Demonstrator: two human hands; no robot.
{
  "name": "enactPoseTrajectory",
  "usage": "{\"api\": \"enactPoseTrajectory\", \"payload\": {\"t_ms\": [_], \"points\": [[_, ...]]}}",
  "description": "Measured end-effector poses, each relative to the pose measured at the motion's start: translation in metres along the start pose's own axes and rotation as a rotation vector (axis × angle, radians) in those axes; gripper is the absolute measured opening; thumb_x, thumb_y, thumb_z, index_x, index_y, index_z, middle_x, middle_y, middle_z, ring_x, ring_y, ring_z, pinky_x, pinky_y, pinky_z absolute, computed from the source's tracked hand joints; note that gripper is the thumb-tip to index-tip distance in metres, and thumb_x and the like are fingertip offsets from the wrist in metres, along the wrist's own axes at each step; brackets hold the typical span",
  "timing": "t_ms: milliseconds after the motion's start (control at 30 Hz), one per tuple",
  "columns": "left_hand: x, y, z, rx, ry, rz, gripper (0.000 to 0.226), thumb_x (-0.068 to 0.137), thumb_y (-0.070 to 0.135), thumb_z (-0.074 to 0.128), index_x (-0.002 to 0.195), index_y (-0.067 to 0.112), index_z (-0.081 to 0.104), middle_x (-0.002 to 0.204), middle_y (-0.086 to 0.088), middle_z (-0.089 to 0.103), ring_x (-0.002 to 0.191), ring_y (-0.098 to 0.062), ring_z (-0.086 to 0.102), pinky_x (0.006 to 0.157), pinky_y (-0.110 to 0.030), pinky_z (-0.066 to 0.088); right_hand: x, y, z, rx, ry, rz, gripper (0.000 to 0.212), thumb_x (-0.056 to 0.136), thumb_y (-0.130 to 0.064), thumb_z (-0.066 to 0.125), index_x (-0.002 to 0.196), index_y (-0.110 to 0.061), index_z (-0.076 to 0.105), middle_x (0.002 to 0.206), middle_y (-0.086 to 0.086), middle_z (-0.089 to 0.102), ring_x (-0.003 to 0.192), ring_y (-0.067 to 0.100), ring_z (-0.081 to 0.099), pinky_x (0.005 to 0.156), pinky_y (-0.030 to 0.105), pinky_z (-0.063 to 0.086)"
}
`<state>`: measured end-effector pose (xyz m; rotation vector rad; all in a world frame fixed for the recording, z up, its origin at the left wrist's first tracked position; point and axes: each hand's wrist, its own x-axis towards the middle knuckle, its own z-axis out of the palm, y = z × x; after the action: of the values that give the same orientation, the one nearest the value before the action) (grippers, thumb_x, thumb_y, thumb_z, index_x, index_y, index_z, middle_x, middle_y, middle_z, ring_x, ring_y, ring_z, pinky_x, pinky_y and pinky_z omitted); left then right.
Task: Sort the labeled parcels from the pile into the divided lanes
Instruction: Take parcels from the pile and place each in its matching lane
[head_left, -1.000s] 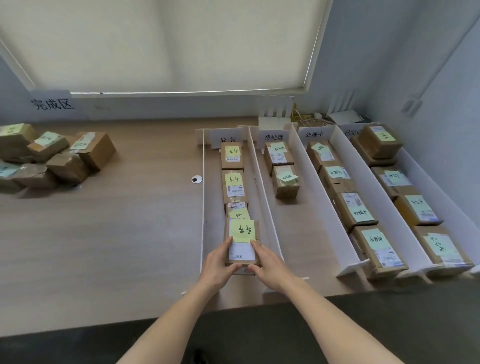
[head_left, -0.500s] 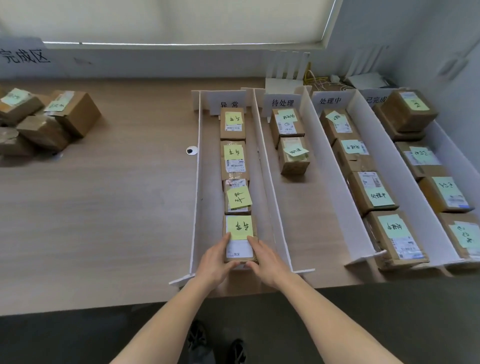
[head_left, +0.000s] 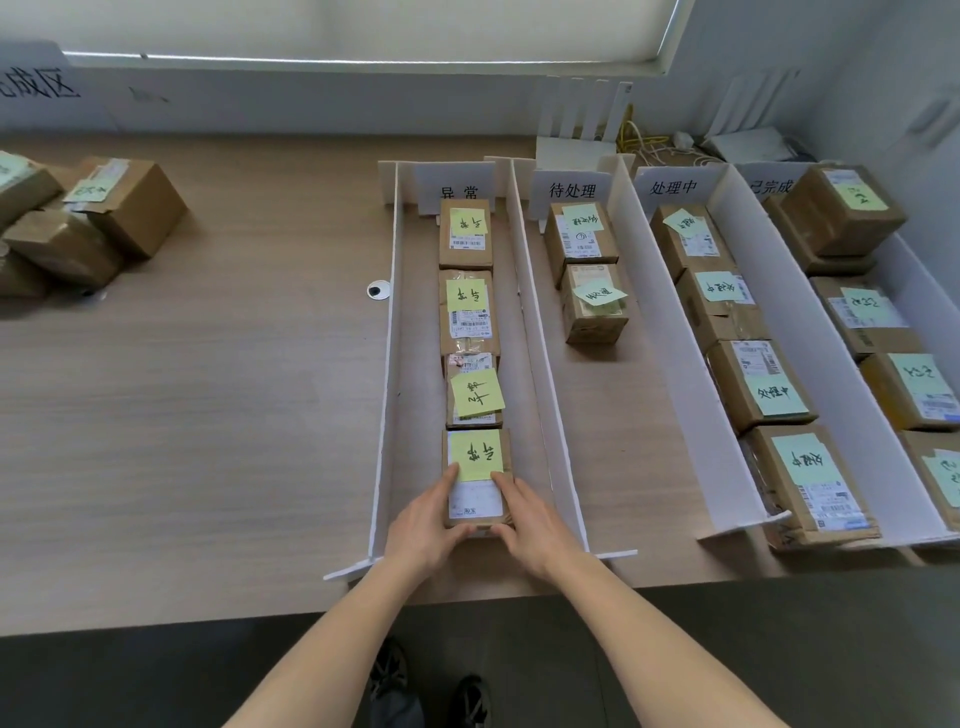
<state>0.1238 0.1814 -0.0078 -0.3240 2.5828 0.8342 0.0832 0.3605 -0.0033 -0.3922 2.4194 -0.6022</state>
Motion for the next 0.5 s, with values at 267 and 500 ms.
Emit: {"api": "enactPoseTrajectory", "payload": {"t_ms": [267, 500], "points": [[-0.009, 0.011, -0.037, 0.074, 0.027, 0.028, 0.088, 0.089, 0.051, 0.066, 0.156, 0.036, 0.012, 0.158, 0.006, 0.035, 0.14, -0.019, 0.041, 0.106, -0.042, 0.044, -0.011, -0.019, -0.022, -0.099, -0.035, 0.012, 0.077, 0.102, -0.035, 0.056, 0.162, -0.029, 0.009, 0.168, 0.003, 0.014, 0.145, 0.03, 0.037, 0.114, 0.044, 0.039], [-0.027, 0.022, -0.133, 0.121, 0.177, 0.071, 0.078, 0.094, 0.055, 0.055, 0.157, 0.033, 0.015, 0.16, 0.007, 0.028, 0.143, -0.019, 0.035, 0.106, -0.039, 0.042, -0.01, -0.096, -0.082, -0.238, 0.06, -0.062, 0.07, 0.105, -0.037, 0.049, 0.162, -0.03, 0.01, 0.17, 0.003, 0.007, 0.145, 0.033, 0.038, 0.109, 0.048, 0.043]]}}
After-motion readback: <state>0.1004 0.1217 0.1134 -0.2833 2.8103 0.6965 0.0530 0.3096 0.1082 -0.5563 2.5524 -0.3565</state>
